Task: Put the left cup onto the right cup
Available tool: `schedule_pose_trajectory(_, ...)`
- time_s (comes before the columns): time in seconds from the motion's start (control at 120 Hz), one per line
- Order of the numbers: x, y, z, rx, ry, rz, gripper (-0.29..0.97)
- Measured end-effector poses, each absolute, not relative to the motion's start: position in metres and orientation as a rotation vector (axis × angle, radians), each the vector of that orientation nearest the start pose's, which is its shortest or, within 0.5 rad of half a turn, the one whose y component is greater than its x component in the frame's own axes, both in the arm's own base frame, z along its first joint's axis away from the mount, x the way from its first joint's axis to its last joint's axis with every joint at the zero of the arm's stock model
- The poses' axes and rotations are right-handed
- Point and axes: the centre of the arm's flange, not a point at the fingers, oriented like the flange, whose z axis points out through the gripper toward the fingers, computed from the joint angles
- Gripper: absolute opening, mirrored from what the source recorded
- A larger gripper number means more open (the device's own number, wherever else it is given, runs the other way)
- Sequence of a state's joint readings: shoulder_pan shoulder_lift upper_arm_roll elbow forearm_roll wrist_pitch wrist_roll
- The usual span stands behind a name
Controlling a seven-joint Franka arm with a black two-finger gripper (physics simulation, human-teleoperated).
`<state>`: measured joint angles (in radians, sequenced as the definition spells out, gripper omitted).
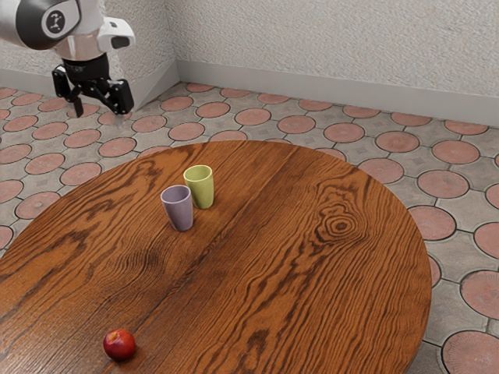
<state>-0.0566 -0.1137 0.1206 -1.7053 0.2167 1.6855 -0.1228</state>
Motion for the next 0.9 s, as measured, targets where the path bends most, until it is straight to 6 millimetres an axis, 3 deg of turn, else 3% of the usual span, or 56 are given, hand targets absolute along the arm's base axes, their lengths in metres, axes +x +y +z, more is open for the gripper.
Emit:
schedule_pose_trajectory(0.283,0.538,0.058,0.622,-2.929,-0.212,-0.133,0.68)
schedule_pose_trajectory(0.592,0.597,0.046,0.505,-2.998,-0.170,0.068,0.68)
schedule_pose_trajectory(0.9,0.641,0.050,0.411,-3.040,-0.185,0.049,0.68)
